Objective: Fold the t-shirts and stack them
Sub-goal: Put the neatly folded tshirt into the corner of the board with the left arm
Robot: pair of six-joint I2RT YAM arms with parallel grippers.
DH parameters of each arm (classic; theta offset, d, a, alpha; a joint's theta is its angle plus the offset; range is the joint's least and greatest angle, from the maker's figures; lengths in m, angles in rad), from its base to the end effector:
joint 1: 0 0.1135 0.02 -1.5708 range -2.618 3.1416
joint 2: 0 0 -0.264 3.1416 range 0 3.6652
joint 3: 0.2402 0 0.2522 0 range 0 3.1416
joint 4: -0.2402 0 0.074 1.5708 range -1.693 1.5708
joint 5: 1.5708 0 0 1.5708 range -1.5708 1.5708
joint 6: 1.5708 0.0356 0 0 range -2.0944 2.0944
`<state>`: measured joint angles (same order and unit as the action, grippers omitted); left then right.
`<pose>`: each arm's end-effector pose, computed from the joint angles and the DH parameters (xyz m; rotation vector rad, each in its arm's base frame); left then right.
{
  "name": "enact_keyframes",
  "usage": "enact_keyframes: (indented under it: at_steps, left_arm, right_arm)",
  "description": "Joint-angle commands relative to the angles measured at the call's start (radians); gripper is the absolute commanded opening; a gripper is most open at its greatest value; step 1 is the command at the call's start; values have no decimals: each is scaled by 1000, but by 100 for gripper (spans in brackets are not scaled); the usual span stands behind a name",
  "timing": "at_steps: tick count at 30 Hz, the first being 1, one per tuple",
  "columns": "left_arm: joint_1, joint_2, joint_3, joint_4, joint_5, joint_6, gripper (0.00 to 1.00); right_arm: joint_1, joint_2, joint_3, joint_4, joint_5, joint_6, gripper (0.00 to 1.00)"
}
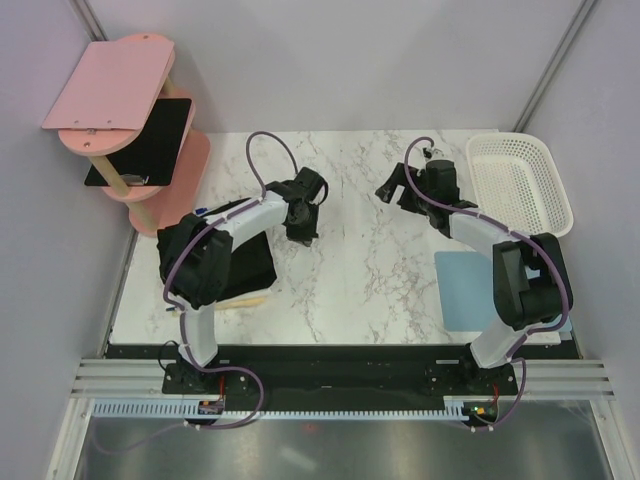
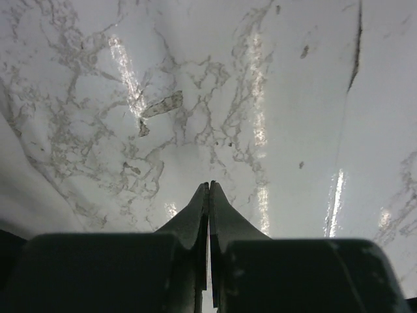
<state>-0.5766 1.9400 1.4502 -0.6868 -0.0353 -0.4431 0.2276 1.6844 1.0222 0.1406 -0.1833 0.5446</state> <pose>0.3375 -0.2180 0.1962 0.1751 2.7661 -0.2274 0.3634 0.0908 0.2182 0.2263 2.1394 0.6511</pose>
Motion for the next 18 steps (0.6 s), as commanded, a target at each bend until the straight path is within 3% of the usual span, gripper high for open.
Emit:
enact_keyframes:
  at_steps: [1, 10, 18]
  left_arm:
    - [6, 11, -8, -37, -98, -13, 2]
    - [18, -4, -83, -108, -189, -45, 2]
    - [93, -55, -189, -115, -184, -51, 2]
  right_arm:
    - [-25, -42, -14, -3, -24, -25, 98]
    - [-33, -40, -33, 7, -50, -17, 98]
    - [-33, -34, -54, 30, -77, 0, 98]
